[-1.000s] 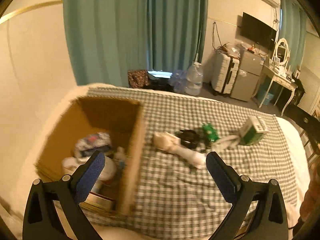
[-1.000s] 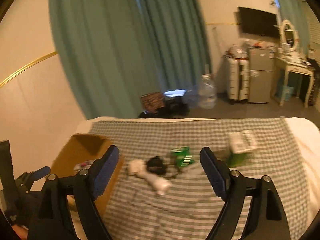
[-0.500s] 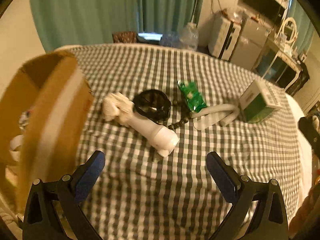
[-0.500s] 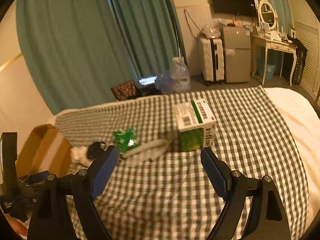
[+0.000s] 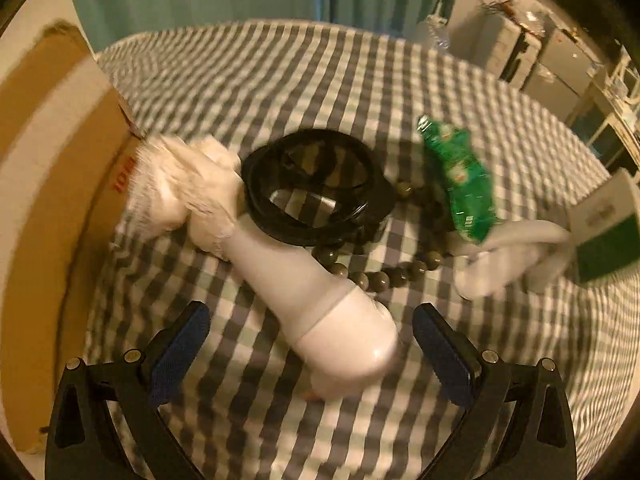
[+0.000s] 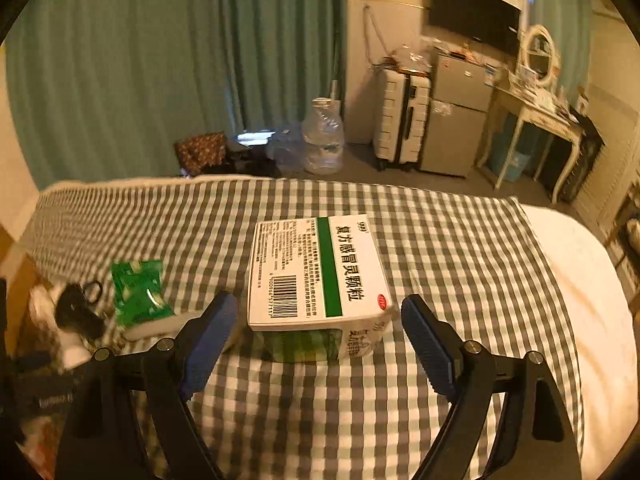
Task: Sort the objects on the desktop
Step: 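Grasp the green-white medicine box with the right gripper while the left grasps the white bottle, then carry the medicine box and white bottle over the cardboard box and release both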
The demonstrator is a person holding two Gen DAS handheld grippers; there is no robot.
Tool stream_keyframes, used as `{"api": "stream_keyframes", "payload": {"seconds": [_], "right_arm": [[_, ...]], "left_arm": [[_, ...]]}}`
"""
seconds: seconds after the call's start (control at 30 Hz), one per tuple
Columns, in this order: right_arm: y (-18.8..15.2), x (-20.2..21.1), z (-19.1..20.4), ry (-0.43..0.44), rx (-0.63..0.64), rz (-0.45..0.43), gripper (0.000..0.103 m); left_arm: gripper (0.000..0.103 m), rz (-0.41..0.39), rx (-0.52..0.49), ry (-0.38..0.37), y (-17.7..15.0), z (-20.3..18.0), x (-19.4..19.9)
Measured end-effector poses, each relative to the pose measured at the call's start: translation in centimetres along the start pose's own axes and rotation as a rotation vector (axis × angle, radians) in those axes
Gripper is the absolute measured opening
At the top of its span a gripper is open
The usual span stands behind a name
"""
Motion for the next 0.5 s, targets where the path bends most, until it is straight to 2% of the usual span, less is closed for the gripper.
{"api": "stream_keyframes", "payload": {"seconds": [0.1,0.2,0.3,0.37,0.5], "right_arm": [[-0.3,-1.5,-0.2,-0.059,0.047,0.015,0.085],[-0.5,-3.0,-0.6,-0.032,0.023,0.035,0.085],[-0.6,-3.3,-1.0,-0.003,-0.032,0.036,0.077],[-0.7,-2.8,-1.0,0.005,-0.038,0.04,0.076],[-1.2,0.0,-1.1,-0.008,-0.064,0.016,0.076]], "left_arm": [[0.103,0.046,0.021,-0.002,-0.5,-0.1,-1.9],[0.102,-0.007,0.03,-0.017,-0.5,0.1,-1.7],[0.079,-0.023,0.004,-0.042,-0.7,0.3,-1.1],[0.056,-0.021,-0.015,-0.062,-0.9,0.4,-0.5],[0.054,0.014,-0.024,-0.117,-1.6,0.9,0.4]]}}
Point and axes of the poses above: each gripper's, at about its wrist camera, not at the fingertips, and x roughly against the way its jaws point, z to its left, y to its top, the point moved 6 cm from there along -x, roughly the way its jaws point, and after that the axes turned 11 degrees about y, right-handed, at the moved point
